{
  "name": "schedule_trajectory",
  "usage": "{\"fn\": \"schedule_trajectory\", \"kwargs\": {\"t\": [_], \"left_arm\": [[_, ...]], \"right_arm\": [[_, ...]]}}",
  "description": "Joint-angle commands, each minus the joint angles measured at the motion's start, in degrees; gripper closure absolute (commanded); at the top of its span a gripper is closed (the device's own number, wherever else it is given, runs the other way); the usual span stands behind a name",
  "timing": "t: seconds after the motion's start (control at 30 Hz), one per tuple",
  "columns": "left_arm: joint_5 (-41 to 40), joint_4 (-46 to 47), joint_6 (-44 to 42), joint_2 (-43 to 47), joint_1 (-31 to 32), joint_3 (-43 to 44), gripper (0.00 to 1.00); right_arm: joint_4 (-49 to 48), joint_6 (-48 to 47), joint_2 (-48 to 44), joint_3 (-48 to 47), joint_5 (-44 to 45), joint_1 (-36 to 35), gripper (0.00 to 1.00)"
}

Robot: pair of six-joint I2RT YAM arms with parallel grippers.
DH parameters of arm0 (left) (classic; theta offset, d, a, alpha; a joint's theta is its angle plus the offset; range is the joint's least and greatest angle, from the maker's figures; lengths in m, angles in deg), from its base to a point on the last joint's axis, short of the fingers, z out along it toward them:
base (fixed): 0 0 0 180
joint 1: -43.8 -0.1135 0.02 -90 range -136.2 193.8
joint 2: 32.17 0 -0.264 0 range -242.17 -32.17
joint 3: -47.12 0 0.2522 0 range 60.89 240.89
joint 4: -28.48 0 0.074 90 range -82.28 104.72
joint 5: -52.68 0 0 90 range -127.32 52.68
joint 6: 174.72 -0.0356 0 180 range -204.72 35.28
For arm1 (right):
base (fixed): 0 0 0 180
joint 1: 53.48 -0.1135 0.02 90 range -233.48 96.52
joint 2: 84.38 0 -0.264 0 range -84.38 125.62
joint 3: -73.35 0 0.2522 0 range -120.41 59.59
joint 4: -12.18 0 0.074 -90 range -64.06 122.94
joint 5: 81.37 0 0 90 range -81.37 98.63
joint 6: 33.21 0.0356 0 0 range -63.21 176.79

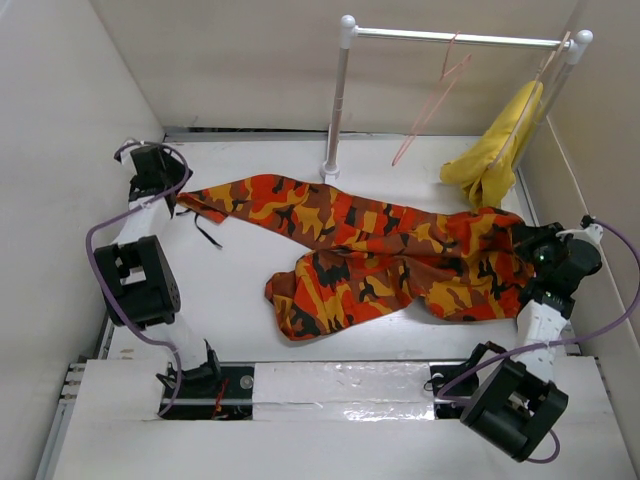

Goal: Place the trousers on the hanger
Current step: Flatten out the trousers at the center of the board.

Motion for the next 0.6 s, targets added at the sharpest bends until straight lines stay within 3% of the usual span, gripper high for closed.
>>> {"fn": "schedule_trajectory", "kwargs": {"t": [0.0, 0.43, 0.57], "left_arm": [[-5.72, -9.01, 1.99, -3.92, -0.79, 3.51, 0.44], [-0.90, -3.83, 4.28, -13.06, -0.79, 8.78, 0.45], [0.07, -2.69, 4.80, -15.43, -0.79, 9.40, 0.51]], "right_arm": [[-1.73, -2.43, -1.46, -0.72, 0.08, -0.54, 1.00], [-3.05, -4.54, -1.64, -0.02, -1.07, -2.30, 1.00], [-3.22, -4.89, -1.81, 0.07, -0.80, -2.30, 1.00]]}}
